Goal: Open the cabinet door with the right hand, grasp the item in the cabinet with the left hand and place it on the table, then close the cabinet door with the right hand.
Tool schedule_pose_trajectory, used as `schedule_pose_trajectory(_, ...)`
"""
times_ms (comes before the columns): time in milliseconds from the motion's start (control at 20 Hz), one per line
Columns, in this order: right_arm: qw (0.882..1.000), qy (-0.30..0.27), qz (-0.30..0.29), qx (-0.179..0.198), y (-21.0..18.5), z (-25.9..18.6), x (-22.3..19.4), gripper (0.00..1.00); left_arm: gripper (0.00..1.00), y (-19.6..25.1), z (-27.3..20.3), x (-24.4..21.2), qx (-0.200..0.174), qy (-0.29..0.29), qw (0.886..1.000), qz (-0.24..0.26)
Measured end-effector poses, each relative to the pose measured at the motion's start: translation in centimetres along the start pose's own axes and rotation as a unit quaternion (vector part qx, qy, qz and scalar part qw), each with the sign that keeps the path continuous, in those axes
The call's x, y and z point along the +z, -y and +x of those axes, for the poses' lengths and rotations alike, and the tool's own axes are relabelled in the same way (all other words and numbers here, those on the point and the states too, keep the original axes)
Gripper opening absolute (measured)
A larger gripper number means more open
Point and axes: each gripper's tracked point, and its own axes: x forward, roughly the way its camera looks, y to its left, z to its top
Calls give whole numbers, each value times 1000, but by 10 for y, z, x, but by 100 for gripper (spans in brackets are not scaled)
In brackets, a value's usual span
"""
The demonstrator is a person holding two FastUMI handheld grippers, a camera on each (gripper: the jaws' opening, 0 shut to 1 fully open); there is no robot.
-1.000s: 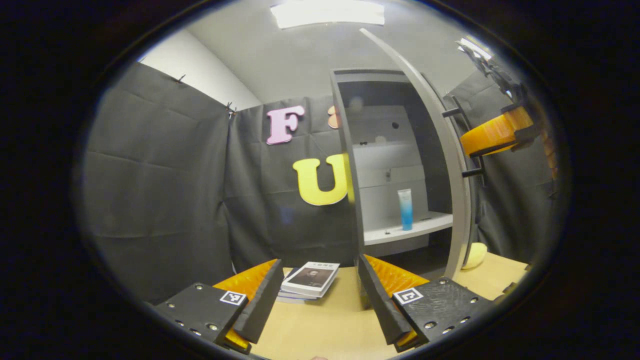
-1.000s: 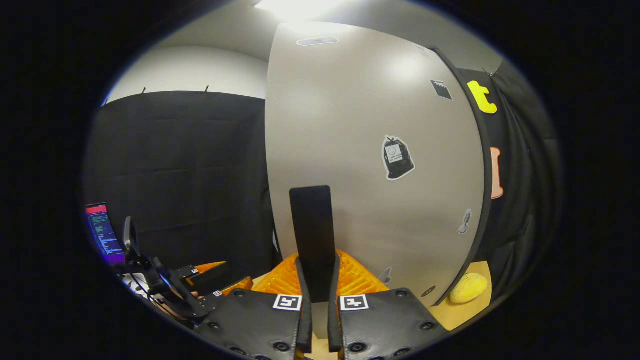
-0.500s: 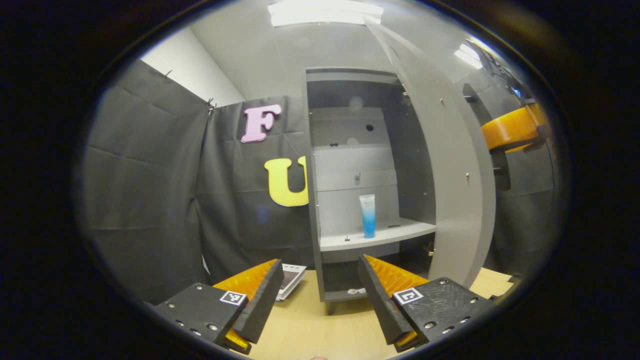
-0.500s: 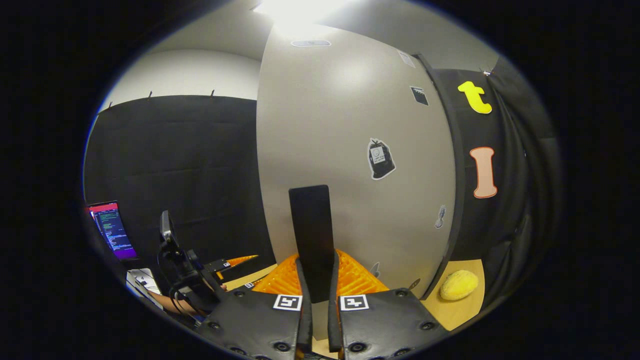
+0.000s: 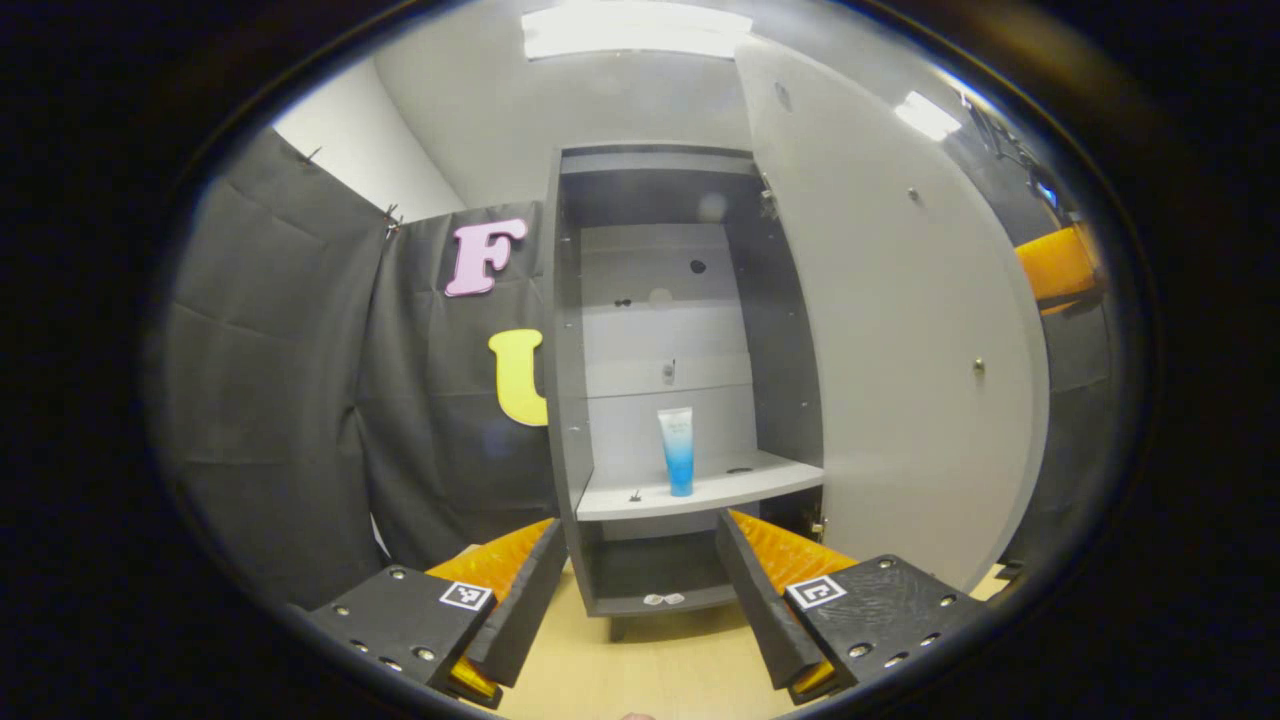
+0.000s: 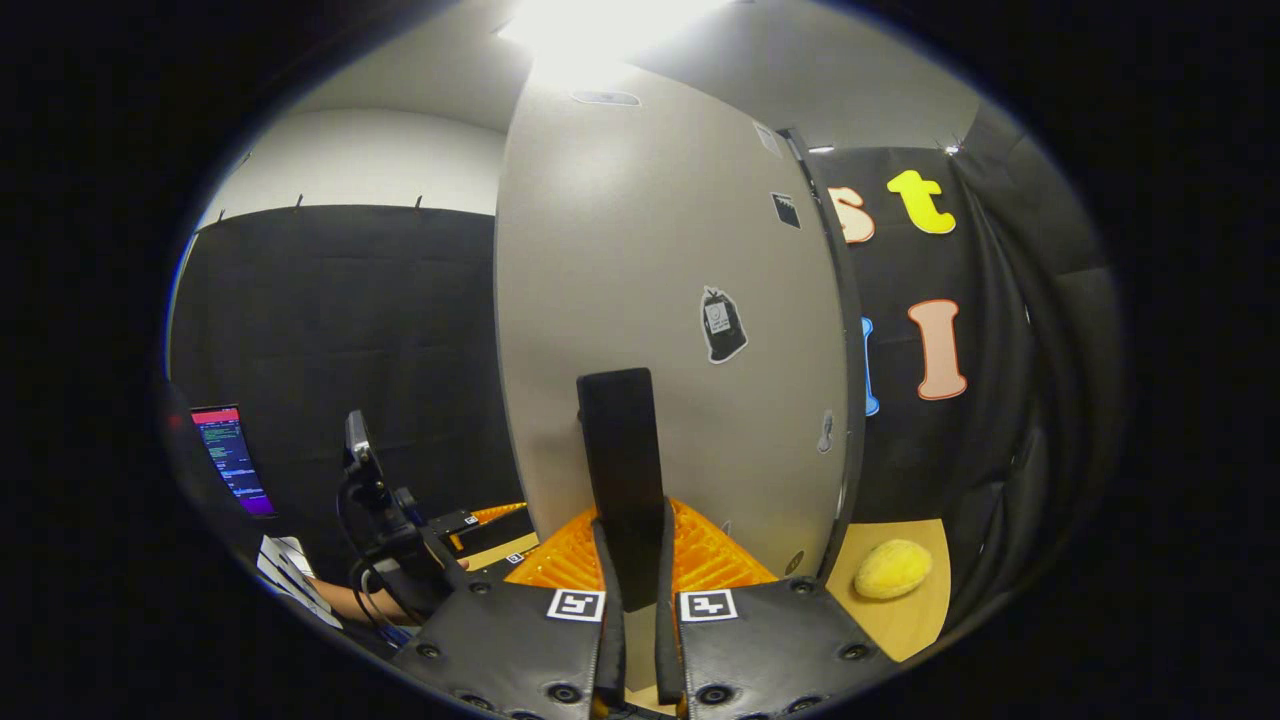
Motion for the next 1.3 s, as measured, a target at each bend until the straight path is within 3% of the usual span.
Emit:
schedule_pose_trajectory(450, 998, 23, 11, -51, 32, -13, 5, 13, 91, 25, -7, 6, 14, -3, 1000, 10)
schedule_pose_trajectory(650, 994, 37, 8, -105, 55, -18, 10, 12, 91, 35, -13, 6, 15, -6, 1000, 14)
schedule_pose_trajectory(700, 992, 38, 8, -123, 65, -16, 8, 7, 91, 37, -14, 6, 16, -6, 1000, 16)
schedule_pose_trajectory(800, 991, 42, 20, -123, 71, -19, 10, 11, 91, 39, -17, 7, 19, -7, 1000, 20)
schedule_pose_trajectory(850, 992, 45, 25, -119, 67, -20, 12, 8, 91, 41, -16, 8, 20, -6, 1000, 19)
schedule_pose_trajectory(1150, 993, 61, 8, -101, 58, -67, 24, 22, 91, 57, -6, 15, 30, -5, 999, 14)
schedule_pose_trajectory(1300, 986, 75, -6, -150, 84, -113, 21, 30, 91, 64, 6, 21, 42, -5, 999, 1)
